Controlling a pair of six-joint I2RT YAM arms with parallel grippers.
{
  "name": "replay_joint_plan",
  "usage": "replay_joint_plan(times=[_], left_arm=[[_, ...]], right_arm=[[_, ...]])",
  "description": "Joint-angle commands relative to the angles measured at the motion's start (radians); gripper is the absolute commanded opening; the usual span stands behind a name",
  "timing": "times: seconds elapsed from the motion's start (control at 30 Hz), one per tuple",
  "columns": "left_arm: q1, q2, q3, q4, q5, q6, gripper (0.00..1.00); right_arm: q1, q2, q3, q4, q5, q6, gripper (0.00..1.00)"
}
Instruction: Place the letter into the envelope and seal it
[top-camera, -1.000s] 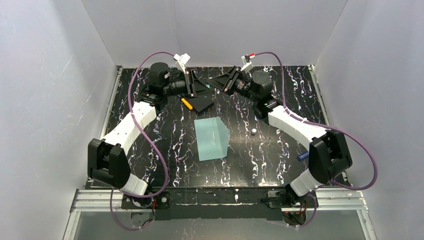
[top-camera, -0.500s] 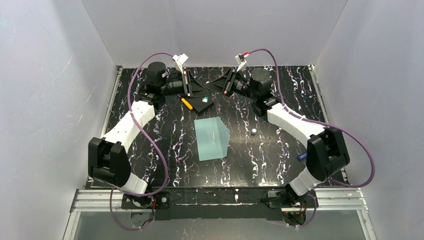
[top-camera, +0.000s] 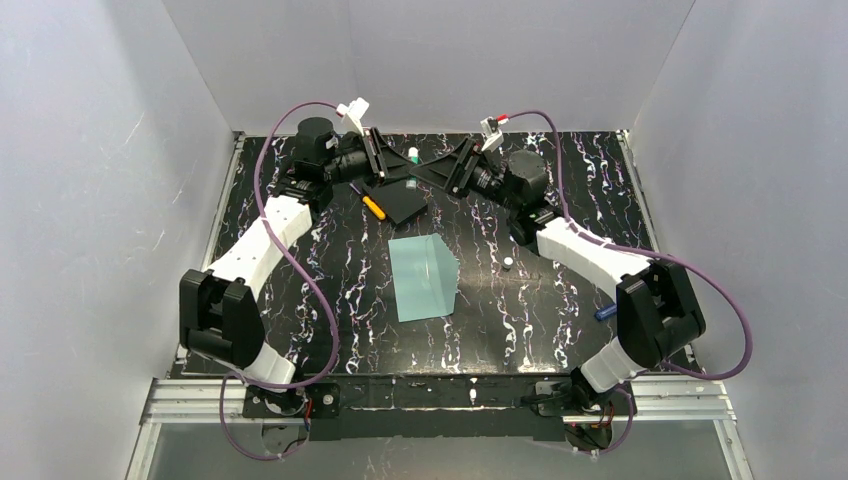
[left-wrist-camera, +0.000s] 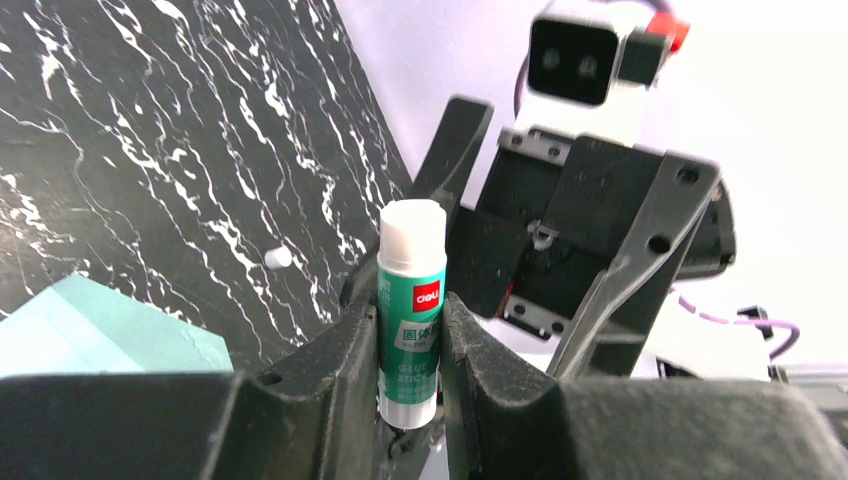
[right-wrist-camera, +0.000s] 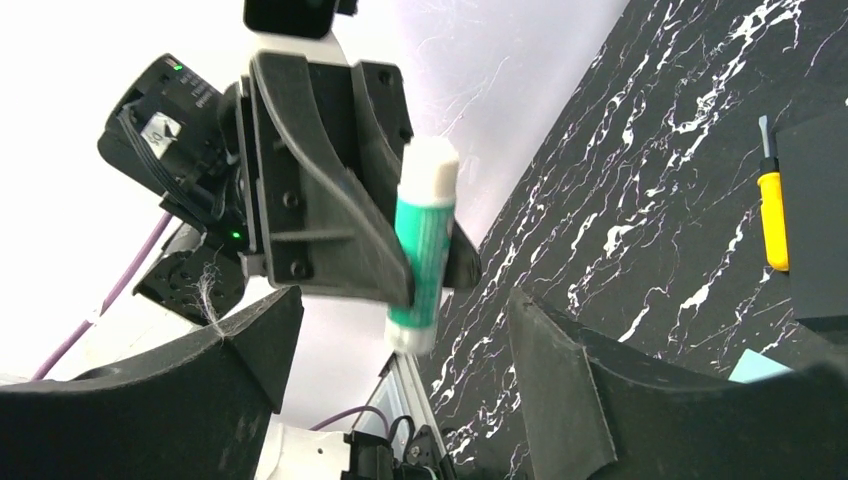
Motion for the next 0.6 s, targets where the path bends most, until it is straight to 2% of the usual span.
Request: replay_joint_plan(times=[0.0,0.07,0.27,0.57], left_arm=[[0.001,0.005,0.069,0.016,-0.105,-0.051,0.0],[0.001,0.009,0.075,0.02,-0.11,-0.065,0.0],[0.002,0.013,0.071,0.042,-0.093,-0.098,0.0],[0.001,-0.001,0.056,0.065,-0.078,-0.105,0.0]], right_arm=[[0.015,-0.046,-0.017,0.065,0.028,0.006,0.81],[0.023,-0.043,0.0,0.026,0.033,-0.012,0.77],[0.033,-0.006,0.067,-0.004,0.023,-0.02,0.55],[0.034,0.035,0.082,0.053,0.025,0.048,0.46]])
